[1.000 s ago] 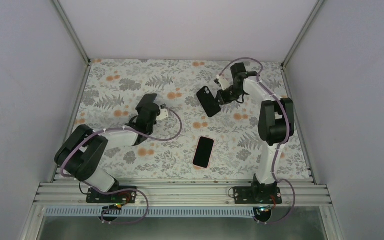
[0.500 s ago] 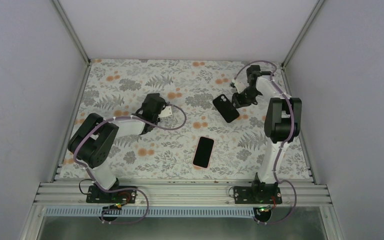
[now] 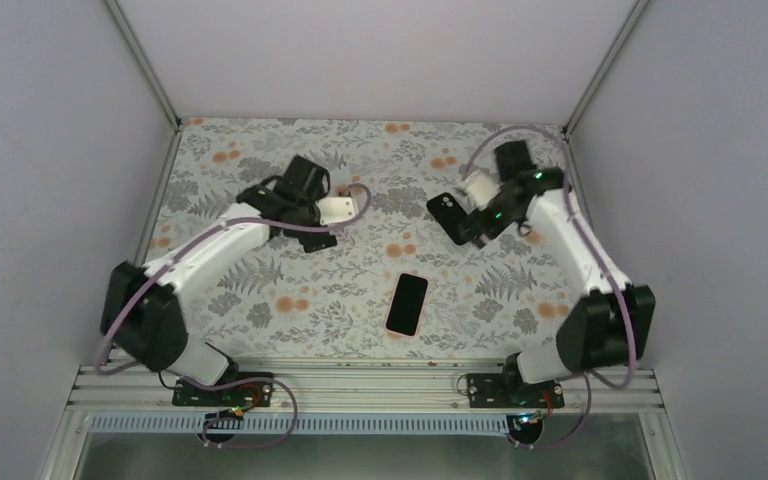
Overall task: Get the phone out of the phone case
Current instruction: Place the phone case at the center of the board, then adjust the phone at the center of the board.
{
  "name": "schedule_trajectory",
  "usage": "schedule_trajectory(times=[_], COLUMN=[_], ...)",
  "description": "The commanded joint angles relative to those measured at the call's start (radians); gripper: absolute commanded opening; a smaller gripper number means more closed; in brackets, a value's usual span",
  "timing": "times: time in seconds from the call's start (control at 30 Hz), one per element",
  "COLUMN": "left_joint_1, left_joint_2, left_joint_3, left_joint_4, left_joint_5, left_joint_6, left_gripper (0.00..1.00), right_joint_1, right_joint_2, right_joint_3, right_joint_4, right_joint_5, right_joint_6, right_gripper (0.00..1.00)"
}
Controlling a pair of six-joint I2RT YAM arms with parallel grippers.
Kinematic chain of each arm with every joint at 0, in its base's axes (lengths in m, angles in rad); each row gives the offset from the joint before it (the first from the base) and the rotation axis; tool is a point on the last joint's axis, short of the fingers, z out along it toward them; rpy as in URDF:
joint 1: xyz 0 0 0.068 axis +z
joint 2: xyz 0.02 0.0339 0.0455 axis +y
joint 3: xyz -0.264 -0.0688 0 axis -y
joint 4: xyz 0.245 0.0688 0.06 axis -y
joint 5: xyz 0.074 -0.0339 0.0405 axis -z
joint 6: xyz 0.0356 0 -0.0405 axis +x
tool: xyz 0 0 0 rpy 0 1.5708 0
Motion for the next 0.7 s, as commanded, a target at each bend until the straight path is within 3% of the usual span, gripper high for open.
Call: schedule_trajectory(times=[0.0, 0.17, 0.33, 0.53, 0.67], left_joint_1=[0.042, 0.110, 0.134, 0.202, 0.223], left_joint_2=[-0.146, -0.256, -0.352, -0.433, -0.460], left_joint_3=[0.209, 0.336, 0.270, 0.160, 0.117], left_joint_4=[-0.307, -0.314, -0.218, -0.158, -0.155], left_joint_5=[0.329, 0.327, 0.210, 0.167, 0.166], left_joint_6=[-0.122, -0.188, -0.235, -0.229, -0.233], left_gripper=[0.98, 1.00, 1.00, 1.00, 1.00], right_joint_1=[0.283, 0.561, 0.744, 0.787, 0.787], right_joint_2=[-0.159, -0.207, -0.190, -0.352, -0.470], right_joint_3=[-0.171, -0.250, -0.317, -0.484, -0.646], right_joint_4=[-0.073, 0.054, 0.155, 0.186, 0.330], right_joint_5=[0.007, -0.005, 0.097, 0.022, 0.099], right_joint_6=[-0.034, 0.058, 0.037, -0.298, -0.415], right_gripper=[1.00, 1.00, 1.00, 1.00, 1.00])
